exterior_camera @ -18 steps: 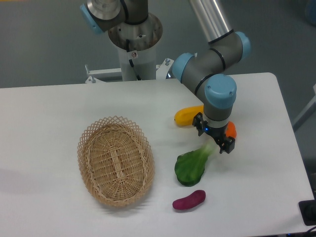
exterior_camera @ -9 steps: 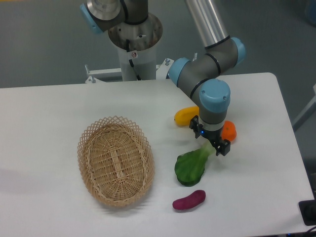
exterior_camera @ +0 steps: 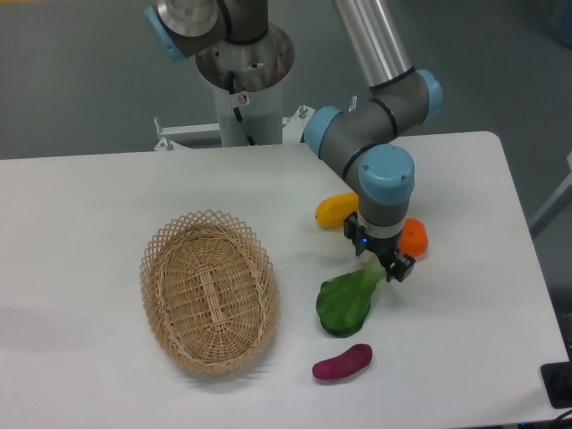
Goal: Pick up the green vegetable from the table
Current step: 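Close the gripper on the bok choy stem, then lift the held bok choy up off the table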
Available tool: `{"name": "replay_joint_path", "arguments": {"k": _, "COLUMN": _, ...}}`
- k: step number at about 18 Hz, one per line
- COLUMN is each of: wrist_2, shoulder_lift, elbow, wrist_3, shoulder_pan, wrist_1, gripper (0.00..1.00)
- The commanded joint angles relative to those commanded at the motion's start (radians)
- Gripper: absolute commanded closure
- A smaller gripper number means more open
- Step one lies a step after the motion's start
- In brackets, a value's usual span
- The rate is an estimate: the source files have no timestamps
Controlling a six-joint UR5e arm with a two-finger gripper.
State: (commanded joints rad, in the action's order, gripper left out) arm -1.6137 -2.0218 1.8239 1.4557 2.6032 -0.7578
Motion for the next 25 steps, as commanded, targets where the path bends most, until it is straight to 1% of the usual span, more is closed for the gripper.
{"name": "replay_joint_path", "arguments": {"k": 6, "wrist_2": 0.002, "shoulder_lift": 0.009, "elbow": -0.006, "wrist_3": 0.015, "shoulder_pan": 0.002, "wrist_1": 0.000, "gripper": 0.70}}
{"name": "replay_joint_path", "arguments": {"k": 9, "wrist_2": 0.005, "shoulder_lift": 0.028, "elbow": -0.014, "wrist_3": 0.017, "shoulder_pan": 0.009, "wrist_1": -0.002, "gripper": 0.71}}
{"name": "replay_joint_path", "arguments": {"k": 12, "wrist_2": 0.011, "shoulder_lift": 0.055, "elbow": -0.018, "wrist_3": 0.018, "shoulder_pan": 0.018, "wrist_1": -0.003, "gripper": 0.75}}
{"name": "replay_joint_path", "arguments": {"k": 14, "wrist_2": 0.011, "shoulder_lift": 0.077, "elbow": -0.031, "wrist_3": 0.018, "shoulder_pan": 0.023, "wrist_1": -0.023, "gripper": 0.75}}
{"name": "replay_joint_path", "arguments": {"k": 16, "wrist_2": 0.014, "shoulder_lift": 0.098, "elbow": -0.032, "wrist_3": 0.031, "shoulder_pan": 0.028, "wrist_1": -0.031, "gripper": 0.75}}
{"name": "replay_joint_path", "arguments": {"k": 18, "wrist_2": 0.055, "shoulder_lift": 0.115, "elbow": -0.049, "wrist_3": 0.051, "shoulder_pan": 0.037, "wrist_1": -0.060, "gripper": 0.75}}
{"name": "replay_joint_path", "arguments": {"k": 20, "wrist_2": 0.122, "shoulder_lift": 0.147, "elbow": -0.069, "wrist_3": 0.051, "shoulder_pan": 0.049, "wrist_1": -0.109, "gripper": 0.75}}
{"name": "replay_joint_path", "arguments": {"k": 21, "wrist_2": 0.145, "shoulder_lift": 0.158, "elbow": -0.083, "wrist_3": 0.049, "shoulder_pan": 0.049, "wrist_1": -0.123, "gripper": 0.75}}
{"name": "replay_joint_path", "arguments": {"k": 23, "wrist_2": 0.178, "shoulder_lift": 0.169, "elbow": -0.110, "wrist_3": 0.037, "shoulder_pan": 0.049, "wrist_1": -0.156, "gripper": 0.75}}
{"name": "replay_joint_path", "arguments": {"k": 25, "wrist_2": 0.208, "shoulder_lift": 0.175, "elbow": -0.142, "wrist_3": 0.035, "shoulder_pan": 0.066, "wrist_1": -0.208, "gripper": 0.75}}
